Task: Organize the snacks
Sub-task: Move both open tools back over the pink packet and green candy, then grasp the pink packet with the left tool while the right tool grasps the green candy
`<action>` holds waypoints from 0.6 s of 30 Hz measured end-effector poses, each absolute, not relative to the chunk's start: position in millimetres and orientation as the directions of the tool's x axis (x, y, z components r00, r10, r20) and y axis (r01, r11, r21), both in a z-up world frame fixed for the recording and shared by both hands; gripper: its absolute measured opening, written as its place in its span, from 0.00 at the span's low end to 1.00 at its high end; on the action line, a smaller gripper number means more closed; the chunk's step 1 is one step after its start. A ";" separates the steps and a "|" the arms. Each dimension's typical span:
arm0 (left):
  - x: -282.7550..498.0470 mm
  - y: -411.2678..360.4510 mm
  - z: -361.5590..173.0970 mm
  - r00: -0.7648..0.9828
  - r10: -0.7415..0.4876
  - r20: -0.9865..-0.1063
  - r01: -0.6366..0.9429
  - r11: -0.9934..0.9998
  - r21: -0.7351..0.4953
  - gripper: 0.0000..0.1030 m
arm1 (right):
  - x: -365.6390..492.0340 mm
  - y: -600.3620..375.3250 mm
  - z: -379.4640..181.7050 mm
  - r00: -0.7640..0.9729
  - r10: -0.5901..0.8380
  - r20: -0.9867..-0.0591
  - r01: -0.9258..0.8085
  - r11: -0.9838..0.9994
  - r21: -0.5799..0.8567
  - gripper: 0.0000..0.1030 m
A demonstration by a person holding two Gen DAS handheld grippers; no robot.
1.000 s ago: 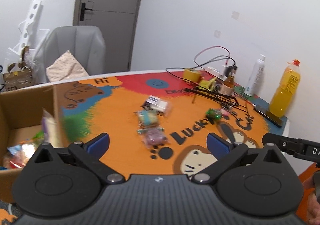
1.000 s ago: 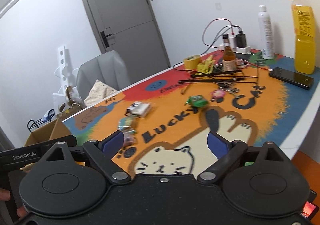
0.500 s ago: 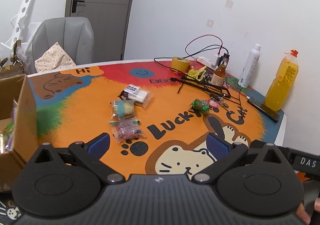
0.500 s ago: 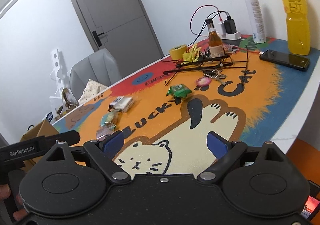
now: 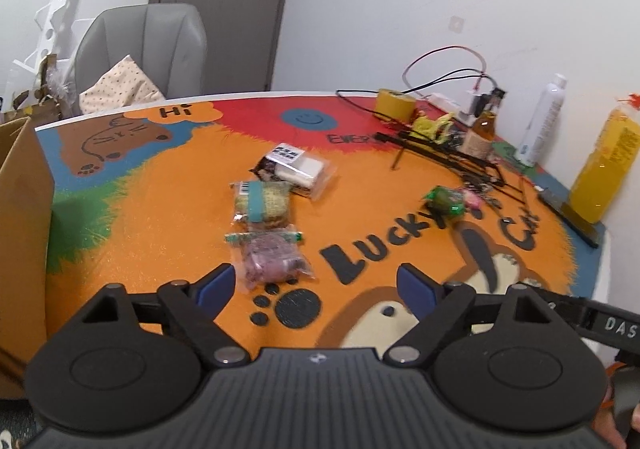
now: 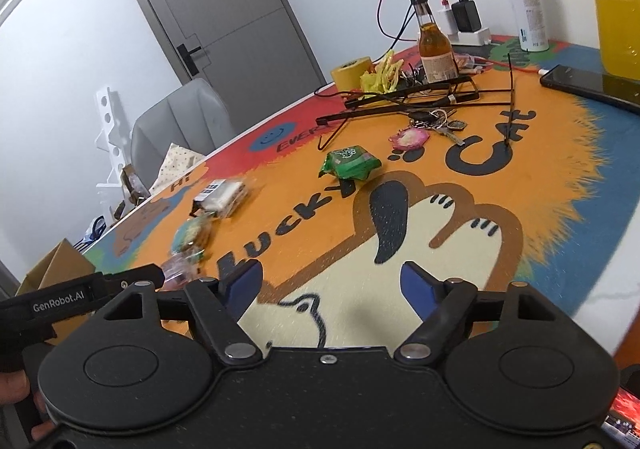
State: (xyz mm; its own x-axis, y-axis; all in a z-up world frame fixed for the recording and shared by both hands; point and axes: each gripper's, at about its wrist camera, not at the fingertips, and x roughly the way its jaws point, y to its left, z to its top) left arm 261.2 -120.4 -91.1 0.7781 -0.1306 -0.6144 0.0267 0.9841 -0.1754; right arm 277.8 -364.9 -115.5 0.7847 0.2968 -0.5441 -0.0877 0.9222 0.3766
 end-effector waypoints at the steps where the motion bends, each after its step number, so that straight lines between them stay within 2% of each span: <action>1: 265.3 -120.1 -93.4 0.776 -0.122 -0.619 0.018 0.985 -0.171 0.84 | 282.2 -364.9 -116.7 0.785 0.295 -0.546 -0.086 0.923 0.375 0.75; 5: 284.8 -117.0 -106.1 0.746 -0.101 -0.658 -0.015 0.986 -0.168 0.76 | 302.2 -367.0 -121.1 0.782 0.291 -0.551 -0.075 0.922 0.381 0.75; 13: 310.5 -111.9 -121.6 0.723 -0.077 -0.686 -0.057 0.984 -0.170 0.67 | 340.5 -366.5 -125.3 0.776 0.298 -0.555 -0.072 0.917 0.391 0.75; 16: 315.9 -111.8 -124.9 0.720 -0.065 -0.690 -0.063 0.985 -0.158 0.61 | 351.3 -367.4 -127.3 0.774 0.296 -0.560 -0.068 0.918 0.391 0.75; 18: 318.7 -111.9 -124.9 0.723 -0.054 -0.688 -0.066 0.987 -0.146 0.53 | 357.5 -367.5 -128.3 0.772 0.295 -0.563 -0.068 0.919 0.388 0.75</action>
